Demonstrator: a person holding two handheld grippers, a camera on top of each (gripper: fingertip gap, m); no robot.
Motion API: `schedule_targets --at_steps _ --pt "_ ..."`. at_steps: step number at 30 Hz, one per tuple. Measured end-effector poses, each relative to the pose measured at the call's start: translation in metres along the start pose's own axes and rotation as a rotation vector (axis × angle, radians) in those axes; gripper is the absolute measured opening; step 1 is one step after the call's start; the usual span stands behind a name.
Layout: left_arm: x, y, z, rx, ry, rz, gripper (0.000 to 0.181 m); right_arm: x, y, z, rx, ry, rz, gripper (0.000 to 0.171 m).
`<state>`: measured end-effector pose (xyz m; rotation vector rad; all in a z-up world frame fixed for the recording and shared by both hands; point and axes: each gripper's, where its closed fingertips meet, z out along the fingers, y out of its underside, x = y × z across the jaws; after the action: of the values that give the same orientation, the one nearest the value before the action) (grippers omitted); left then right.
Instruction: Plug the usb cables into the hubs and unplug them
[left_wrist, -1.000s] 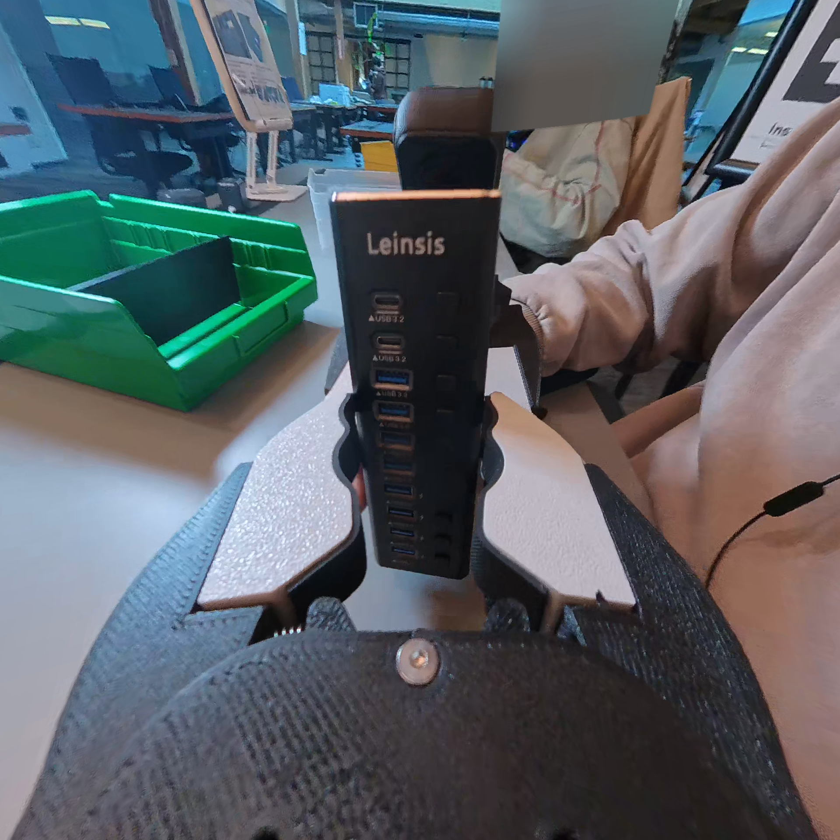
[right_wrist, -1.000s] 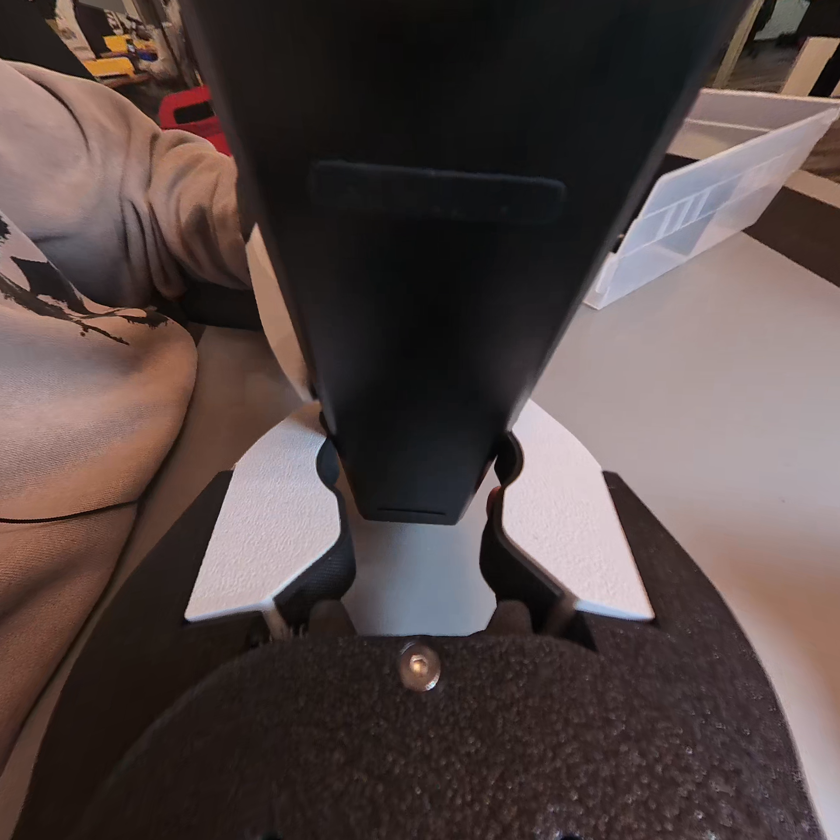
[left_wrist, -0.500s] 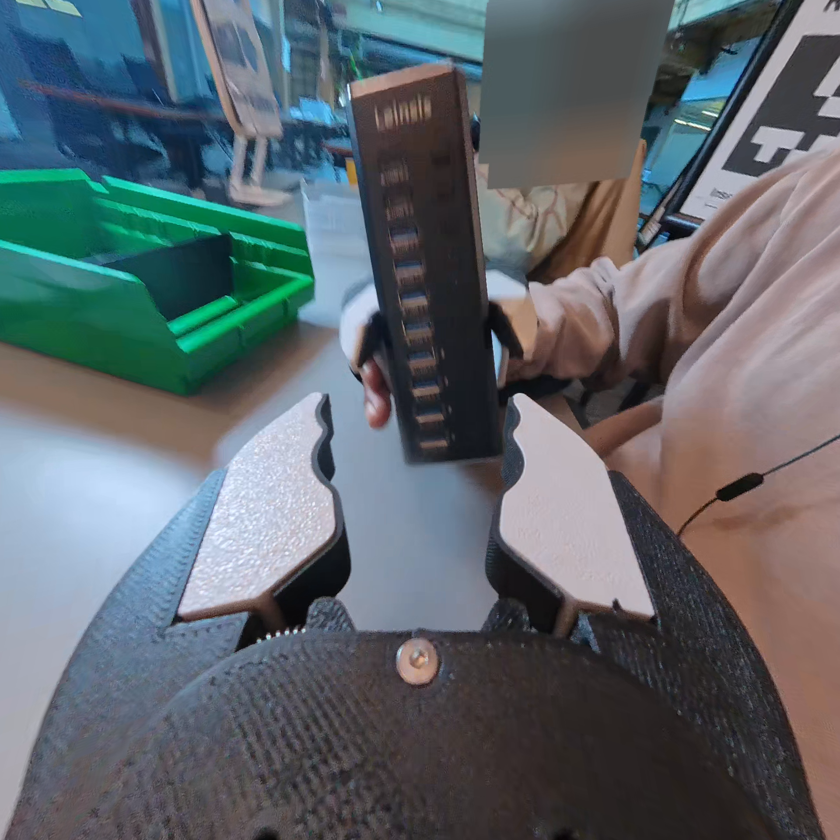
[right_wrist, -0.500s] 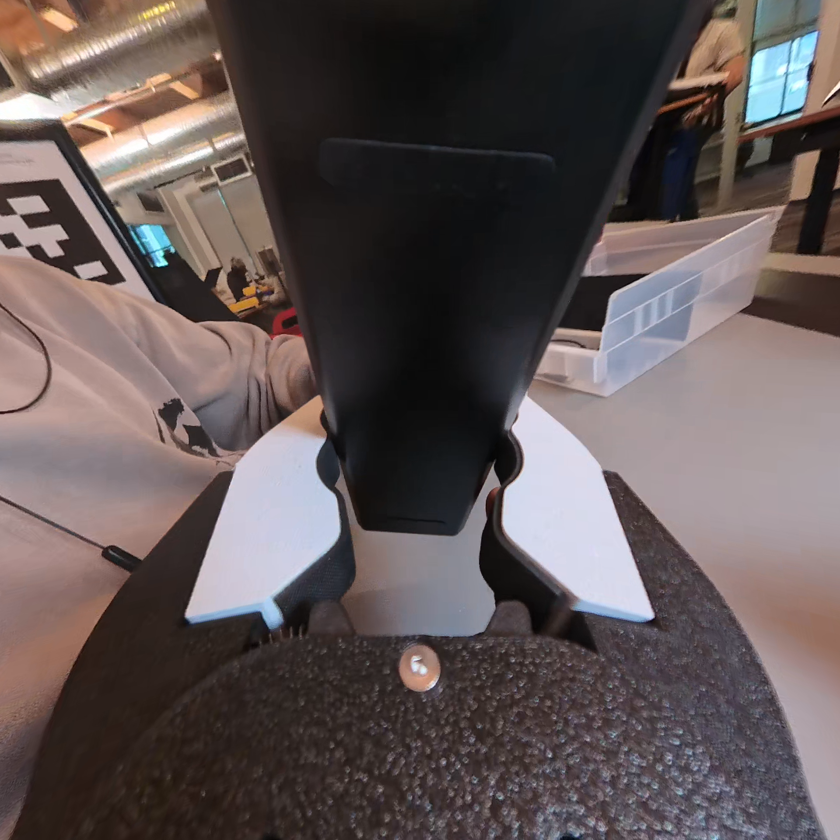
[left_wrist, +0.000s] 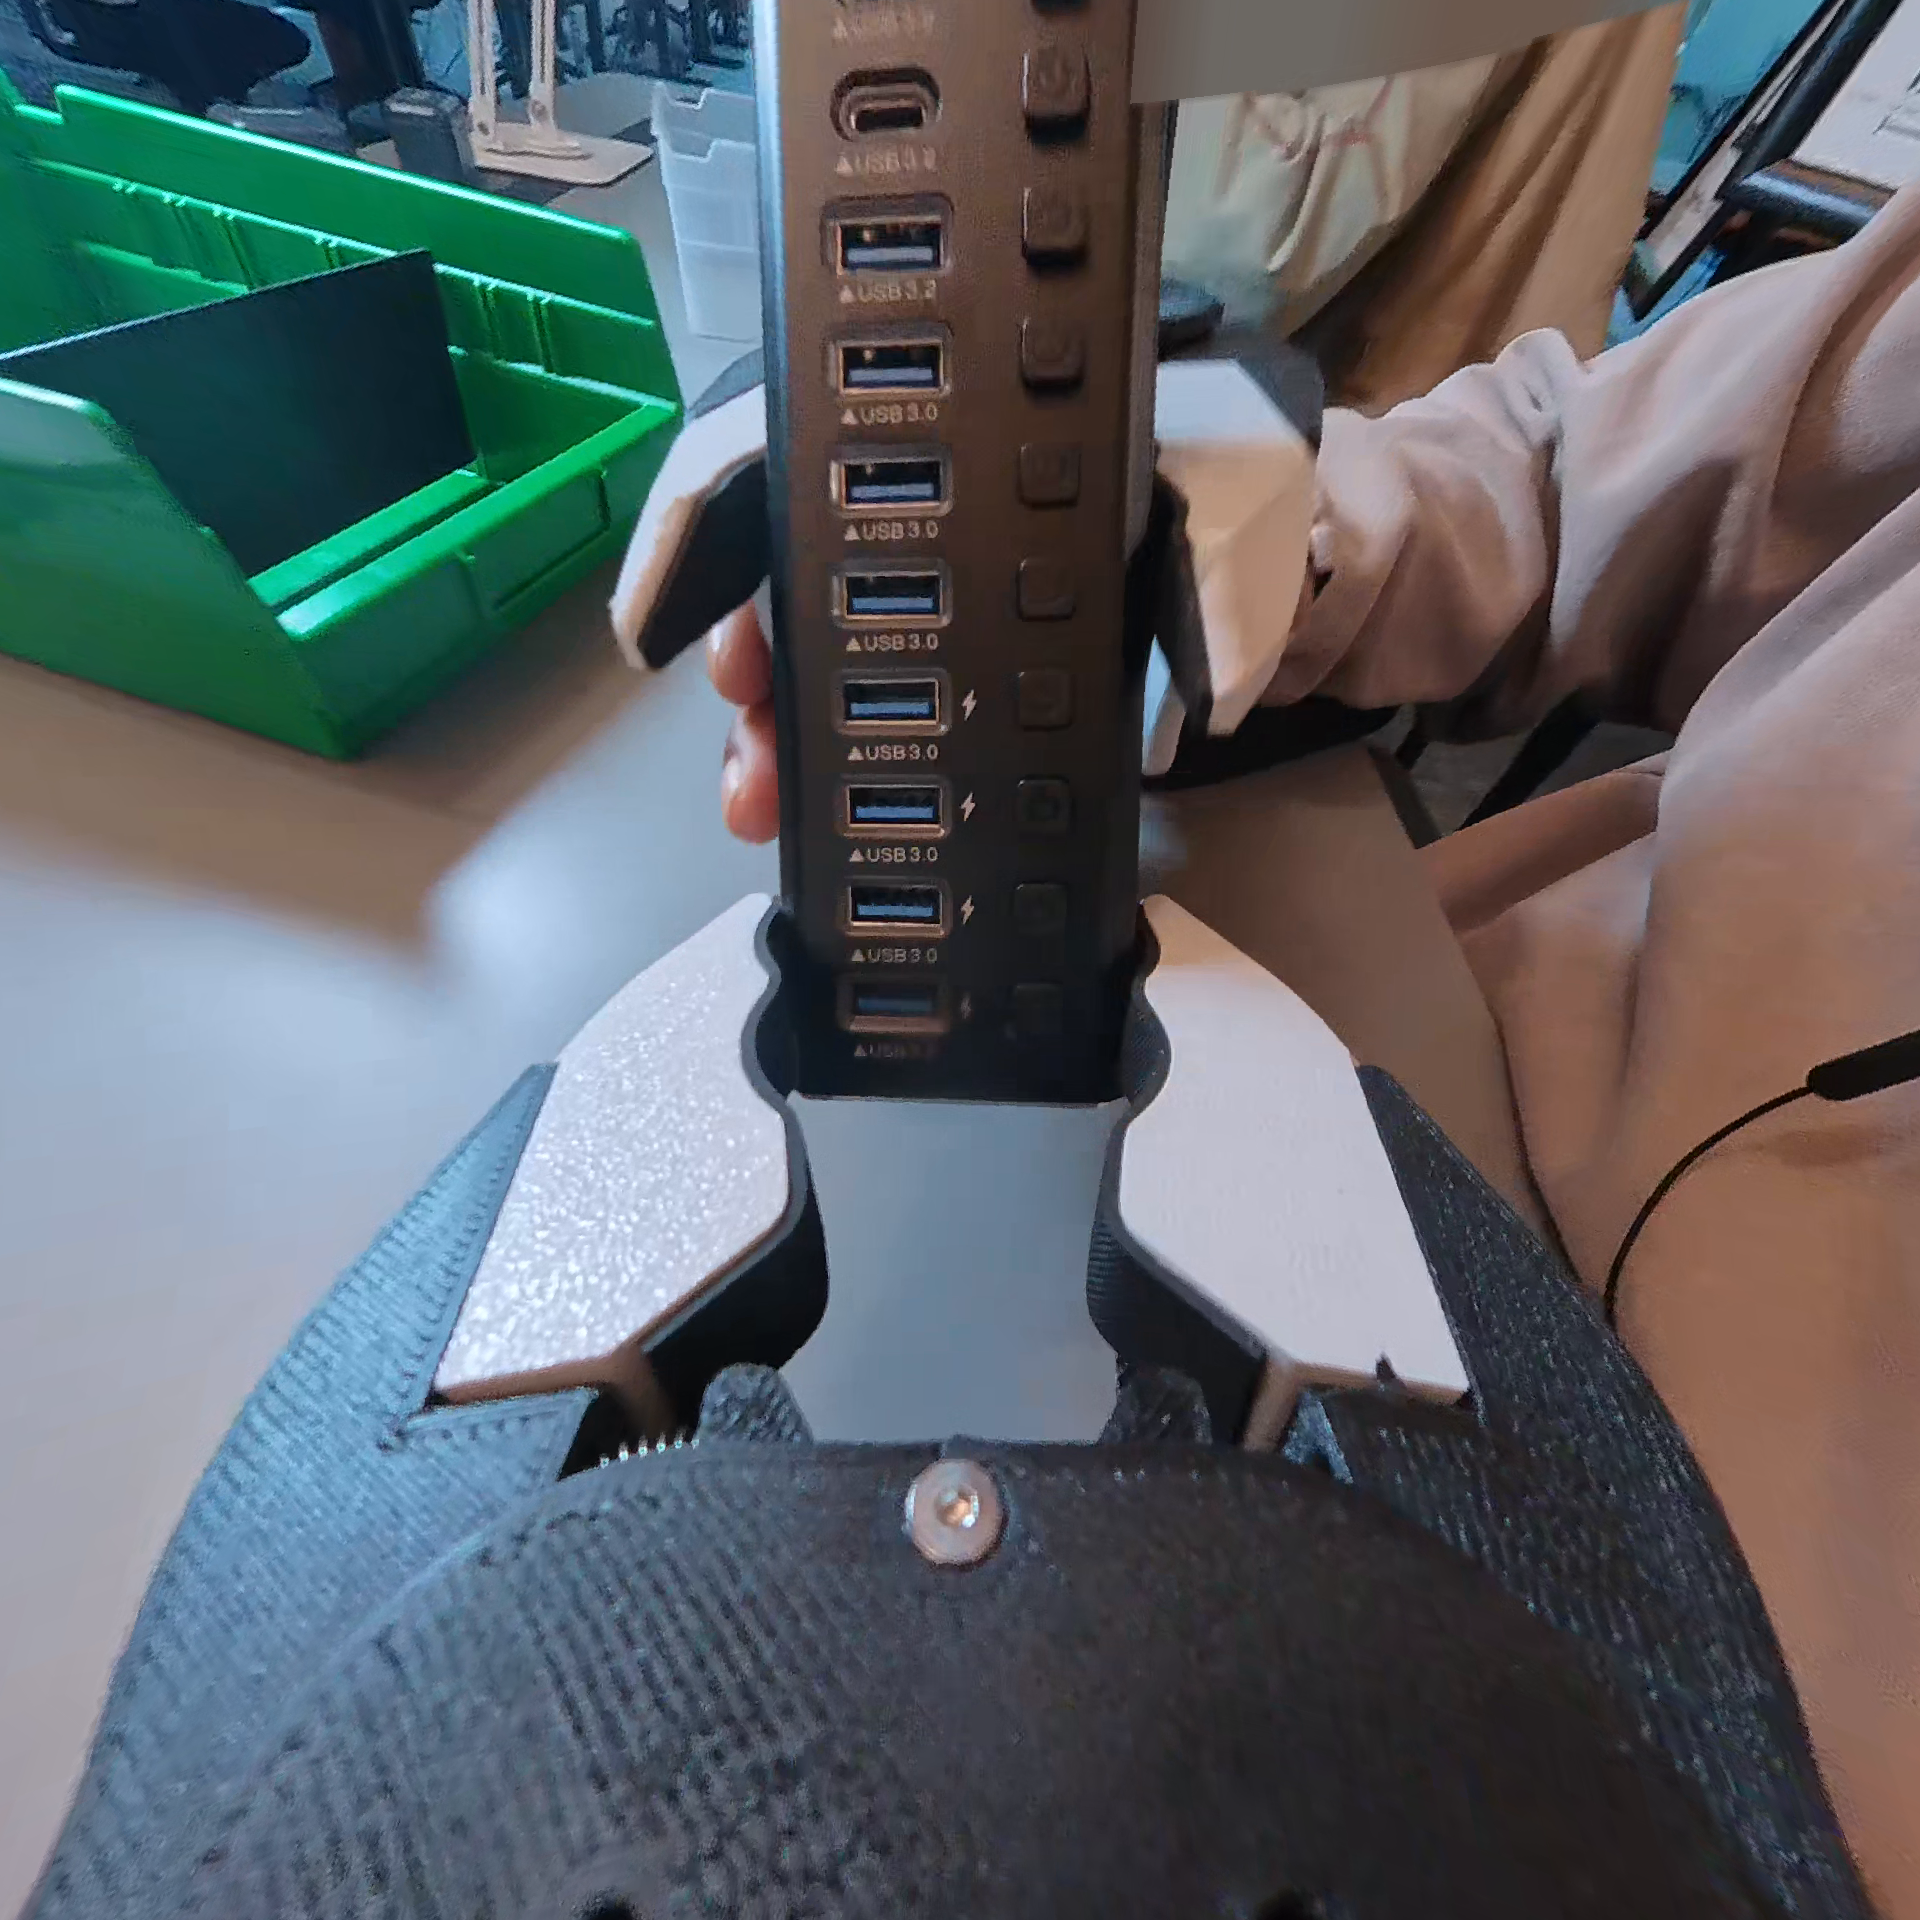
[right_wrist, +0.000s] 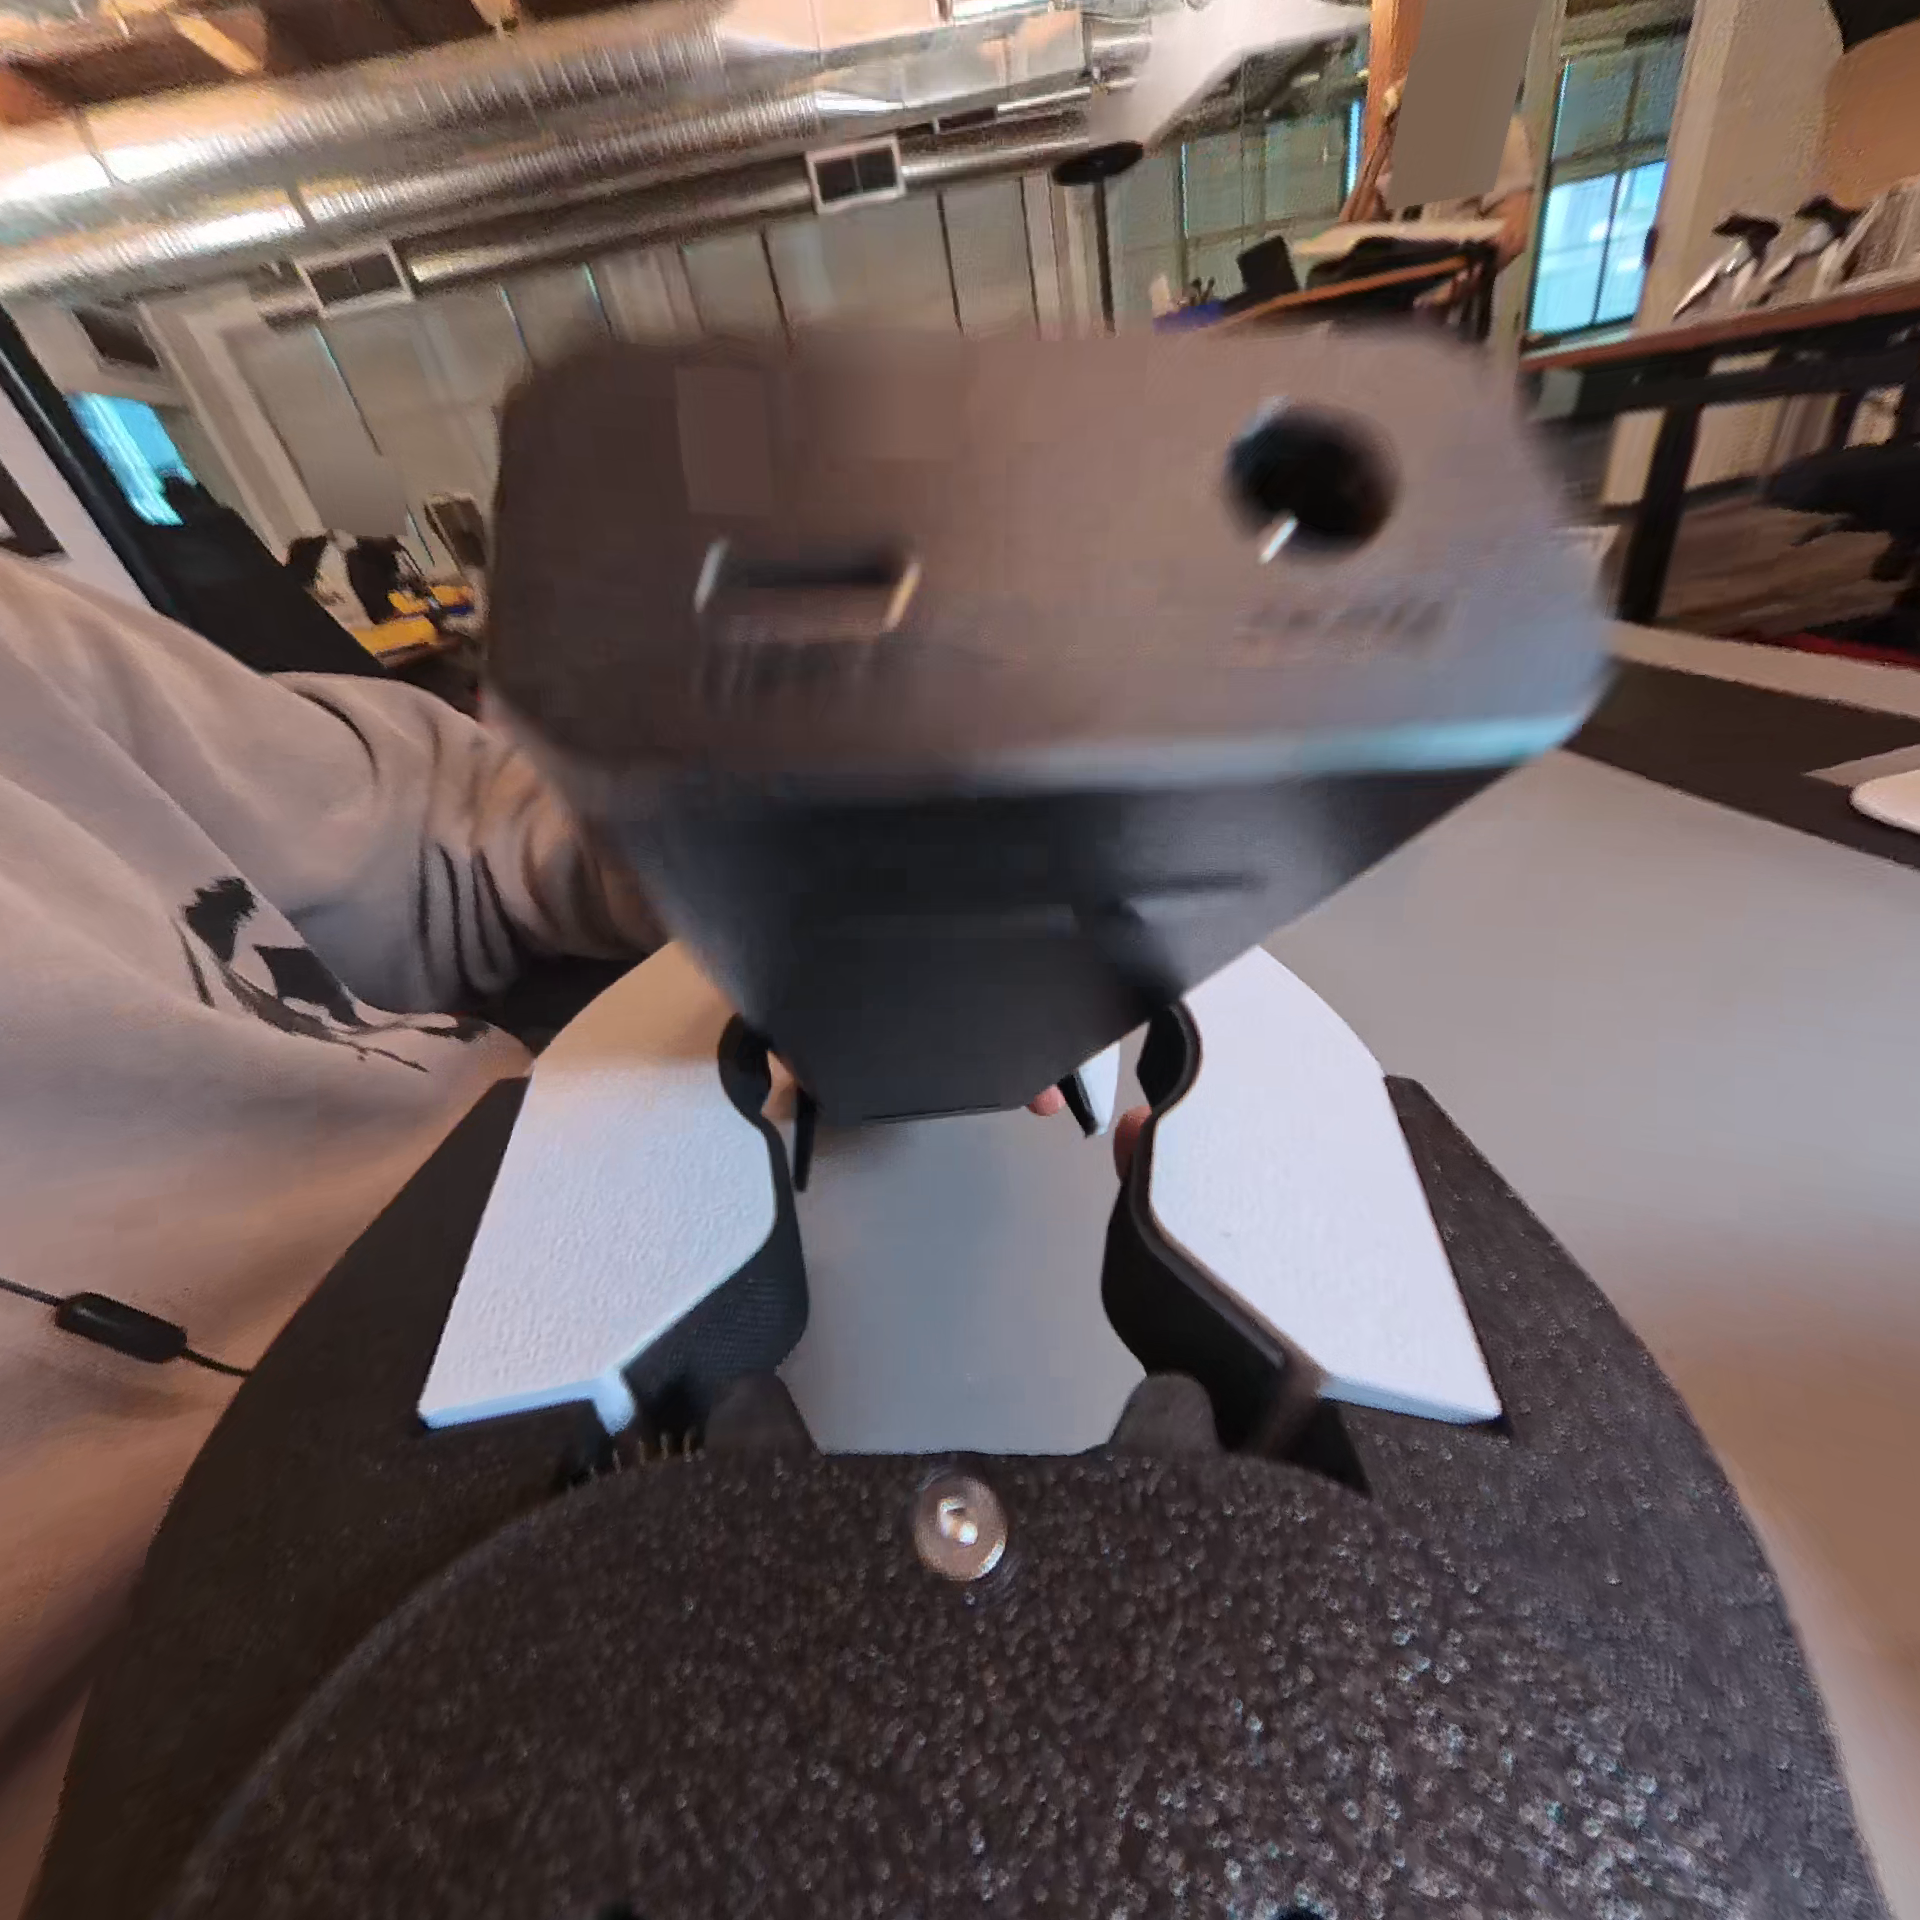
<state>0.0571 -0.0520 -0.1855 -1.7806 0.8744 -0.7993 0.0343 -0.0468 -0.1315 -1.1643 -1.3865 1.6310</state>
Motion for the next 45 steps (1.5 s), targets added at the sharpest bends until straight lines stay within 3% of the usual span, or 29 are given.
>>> schedule_targets --at_steps 4,16,23,32,37,40,41,45 --pt "-0.002 0.004 0.0 -0.039 -0.019 0.002 0.061 0.002 -0.007 -0.005 0.029 -0.03 0.082 0.072" --pt "0.004 0.008 0.0 -0.067 0.012 0.011 0.061 -0.004 0.003 -0.006 -0.024 -0.047 -0.013 0.071" --pt "0.006 0.03 0.005 -0.216 0.005 0.001 0.061 -0.006 0.02 -0.001 -0.084 -0.06 -0.019 0.071" --pt "0.005 0.041 0.004 -0.256 0.03 -0.028 0.061 -0.002 0.027 0.005 -0.095 -0.024 -0.001 0.071" --pt "0.008 0.022 0.0 -0.147 0.058 -0.003 0.061 -0.006 0.008 0.001 -0.032 -0.005 -0.01 0.07" --pt "0.003 -0.002 -0.018 -0.042 0.067 -0.016 0.064 -0.005 -0.014 -0.008 0.048 -0.003 -0.023 0.071" --pt "-0.008 -0.011 -0.031 -0.025 0.018 0.011 0.07 -0.001 -0.023 -0.014 0.07 0.014 -0.044 0.071" --pt "-0.077 -0.053 -0.12 -0.027 -0.262 0.087 0.061 0.02 -0.057 -0.046 0.179 0.069 -0.039 0.071"
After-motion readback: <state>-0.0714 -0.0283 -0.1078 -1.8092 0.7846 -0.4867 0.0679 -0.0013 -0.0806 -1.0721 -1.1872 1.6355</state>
